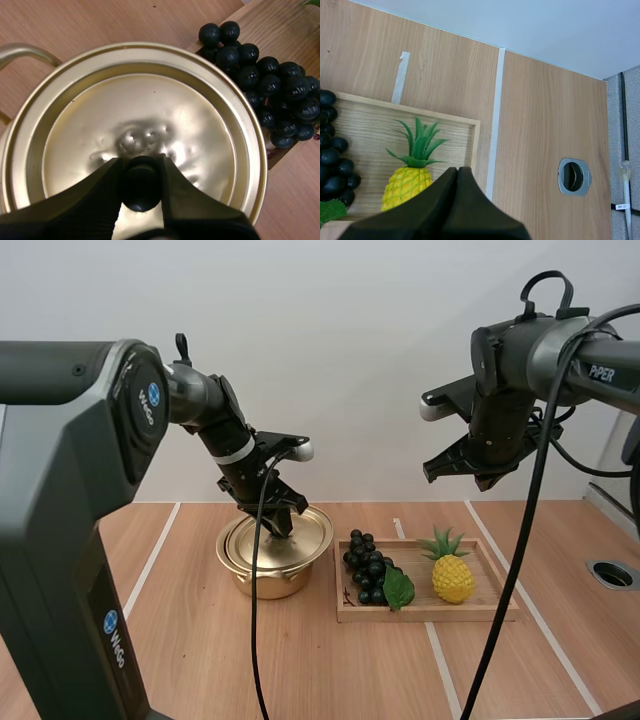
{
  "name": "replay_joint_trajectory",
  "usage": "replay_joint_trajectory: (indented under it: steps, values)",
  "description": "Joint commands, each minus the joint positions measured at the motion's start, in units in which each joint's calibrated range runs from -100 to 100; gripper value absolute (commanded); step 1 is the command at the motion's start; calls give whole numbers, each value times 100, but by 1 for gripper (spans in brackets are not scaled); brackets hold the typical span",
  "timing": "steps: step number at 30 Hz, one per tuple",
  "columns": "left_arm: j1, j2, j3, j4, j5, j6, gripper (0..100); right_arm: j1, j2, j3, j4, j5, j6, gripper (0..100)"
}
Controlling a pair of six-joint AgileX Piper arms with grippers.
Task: Open the pot, put the pineapple inside, and close it
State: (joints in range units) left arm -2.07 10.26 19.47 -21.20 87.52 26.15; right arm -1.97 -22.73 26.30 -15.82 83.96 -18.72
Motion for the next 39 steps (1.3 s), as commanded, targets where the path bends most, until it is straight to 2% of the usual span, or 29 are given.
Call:
replay_joint_trajectory:
  steps: [1, 11, 17, 23, 24, 25, 28, 29, 39]
  values:
    - [0, -32, 8, 66, -281, -24, 0, -21, -17, 11, -25, 152, 44, 0]
    - [0, -1410, 8, 269, -572, 86, 0, -179, 515, 22, 33, 415, 44, 0]
    - [0, -2442, 8, 608, -953, 86, 0, -179, 676, 22, 835, 310, -171, 0]
    - [0, -3190, 8, 927, -1131, 86, 0, -186, 879, 22, 611, 248, -248, 0]
    - [0, -3278, 8, 968, -1131, 86, 0, -186, 903, 22, 567, 248, -248, 10]
    - [0, -3344, 8, 984, -1131, 86, 0, -186, 928, 22, 521, 248, -248, 27]
    - [0, -3517, 8, 984, -1131, 86, 0, -186, 956, 22, 508, 148, -281, 89]
    - [0, -3557, 8, 984, -1131, 86, 0, -186, 956, 22, 508, 125, -303, 100]
    - [0, -3641, 21, 1215, -848, 45, 0, -186, 1203, 22, 993, -28, -369, 100]
